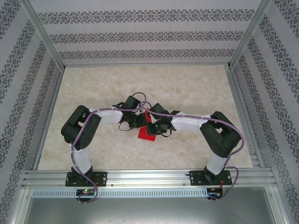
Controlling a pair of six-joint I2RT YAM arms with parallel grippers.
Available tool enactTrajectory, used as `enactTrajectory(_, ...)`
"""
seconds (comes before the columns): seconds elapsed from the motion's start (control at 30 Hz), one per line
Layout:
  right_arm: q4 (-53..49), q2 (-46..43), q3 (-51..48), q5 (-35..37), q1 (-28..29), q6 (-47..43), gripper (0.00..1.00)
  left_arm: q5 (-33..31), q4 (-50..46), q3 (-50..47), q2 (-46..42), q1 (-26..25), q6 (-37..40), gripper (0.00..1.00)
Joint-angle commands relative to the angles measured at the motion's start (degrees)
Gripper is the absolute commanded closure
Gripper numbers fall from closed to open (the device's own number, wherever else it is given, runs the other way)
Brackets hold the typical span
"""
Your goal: Fold a paper plane with a square sheet of paper (pick it up from the middle)
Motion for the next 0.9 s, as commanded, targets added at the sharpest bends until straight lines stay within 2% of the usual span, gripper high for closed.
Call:
enactTrajectory(0.0, 1.9, 2.1, 1.5, 1.2, 0.6, 2.0, 0.93, -5.7, -5.9, -3.3, 4.6, -0.5, -0.9, 0.97)
enactTrajectory(0.27, 0.8, 2.4, -0.2, 1.3, 0.7, 1.5, 0.94, -6.3, -6.3, -3.5, 4.7, -0.5, -1.0, 0.97)
enactTrajectory(0.6, -0.8, -5.7, -10.9, -2.8, 2.0, -0.7, 0.94, -7.0, -6.2, -4.0, 4.6, -0.5, -1.3, 0.97)
enactTrajectory(0.87, -3.1, -11.2, -11.1, 0.8, 2.2, 0.3, 0.93, -6.6, -6.4, -3.4, 4.6, -0.5, -1.1, 0.97)
